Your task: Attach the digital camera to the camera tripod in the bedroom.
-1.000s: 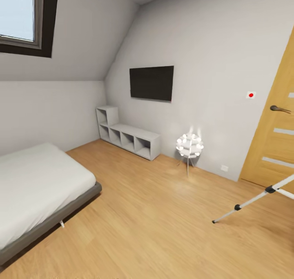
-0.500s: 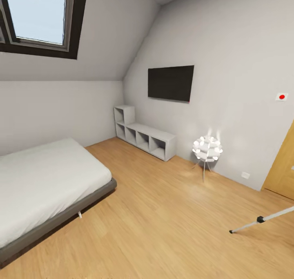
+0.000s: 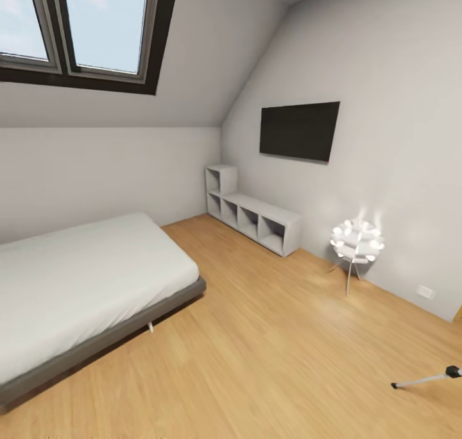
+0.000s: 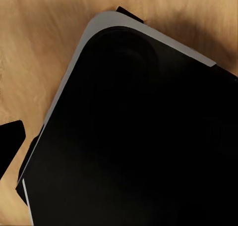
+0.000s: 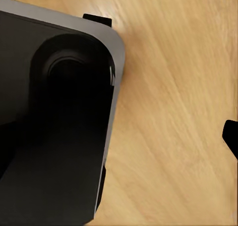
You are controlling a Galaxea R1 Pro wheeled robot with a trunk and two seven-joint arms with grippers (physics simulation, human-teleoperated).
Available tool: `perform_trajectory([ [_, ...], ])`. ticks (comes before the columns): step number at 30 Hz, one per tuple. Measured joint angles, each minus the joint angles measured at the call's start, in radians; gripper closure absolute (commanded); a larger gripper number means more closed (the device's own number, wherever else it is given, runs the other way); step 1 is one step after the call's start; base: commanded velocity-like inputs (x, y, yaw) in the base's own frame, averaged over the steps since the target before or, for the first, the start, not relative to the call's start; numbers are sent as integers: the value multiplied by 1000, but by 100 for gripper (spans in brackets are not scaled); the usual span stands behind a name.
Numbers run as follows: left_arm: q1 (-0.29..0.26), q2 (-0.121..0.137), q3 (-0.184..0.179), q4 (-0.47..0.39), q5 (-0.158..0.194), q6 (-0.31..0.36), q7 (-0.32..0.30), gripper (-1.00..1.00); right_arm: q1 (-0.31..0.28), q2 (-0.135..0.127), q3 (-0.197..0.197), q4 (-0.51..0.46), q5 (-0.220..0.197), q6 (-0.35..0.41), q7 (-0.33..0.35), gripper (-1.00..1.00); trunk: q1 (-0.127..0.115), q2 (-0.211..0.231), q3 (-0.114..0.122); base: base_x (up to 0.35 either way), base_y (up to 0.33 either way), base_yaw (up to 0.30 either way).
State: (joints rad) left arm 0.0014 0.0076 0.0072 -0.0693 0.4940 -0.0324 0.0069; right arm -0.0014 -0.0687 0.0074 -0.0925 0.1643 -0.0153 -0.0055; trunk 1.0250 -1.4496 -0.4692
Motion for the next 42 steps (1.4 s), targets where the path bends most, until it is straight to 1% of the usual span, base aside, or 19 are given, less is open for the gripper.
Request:
perform_trajectory([
  [10,0,0,0,0,0,0,0,-100,0,-2,-1,0,3,-2,-1,-100,0,0,0,0,0,269],
  [42,0,-3,0,3,0,0,0,-100,0,4,-1,0,3,-1,-2,-100,0,0,0,0,0,269],
])
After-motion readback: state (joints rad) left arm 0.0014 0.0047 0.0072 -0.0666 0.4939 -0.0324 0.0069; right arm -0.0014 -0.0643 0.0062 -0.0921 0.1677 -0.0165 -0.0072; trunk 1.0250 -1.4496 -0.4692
